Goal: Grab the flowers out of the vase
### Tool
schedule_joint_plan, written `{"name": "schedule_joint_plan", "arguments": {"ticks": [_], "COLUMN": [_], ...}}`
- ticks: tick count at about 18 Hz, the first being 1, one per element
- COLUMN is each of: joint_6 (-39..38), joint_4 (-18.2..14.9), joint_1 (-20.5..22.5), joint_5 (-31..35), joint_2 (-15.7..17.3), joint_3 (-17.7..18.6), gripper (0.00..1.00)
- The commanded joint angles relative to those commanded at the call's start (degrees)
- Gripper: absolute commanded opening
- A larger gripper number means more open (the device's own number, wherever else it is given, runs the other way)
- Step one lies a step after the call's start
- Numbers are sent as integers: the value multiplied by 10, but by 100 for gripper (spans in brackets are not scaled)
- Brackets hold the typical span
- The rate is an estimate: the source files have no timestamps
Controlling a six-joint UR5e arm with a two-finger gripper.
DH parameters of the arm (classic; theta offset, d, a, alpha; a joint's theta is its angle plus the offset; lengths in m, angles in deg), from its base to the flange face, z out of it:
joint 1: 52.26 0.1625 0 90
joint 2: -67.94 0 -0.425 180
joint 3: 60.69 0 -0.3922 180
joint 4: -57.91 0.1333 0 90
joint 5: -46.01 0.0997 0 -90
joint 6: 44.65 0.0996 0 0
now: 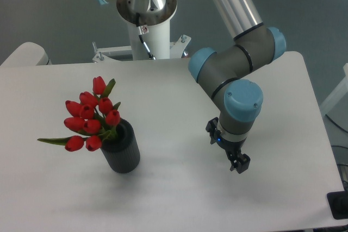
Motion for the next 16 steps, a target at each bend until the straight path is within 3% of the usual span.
{"name": "schedule_joint_plan", "arguments": {"ticks": [16], "joint_6": [-4], "joint_4": [-1], "joint_1": [3], "joint_5": [-5], "joint_2": [-1], "joint_3": [-1], "gripper": [100]}}
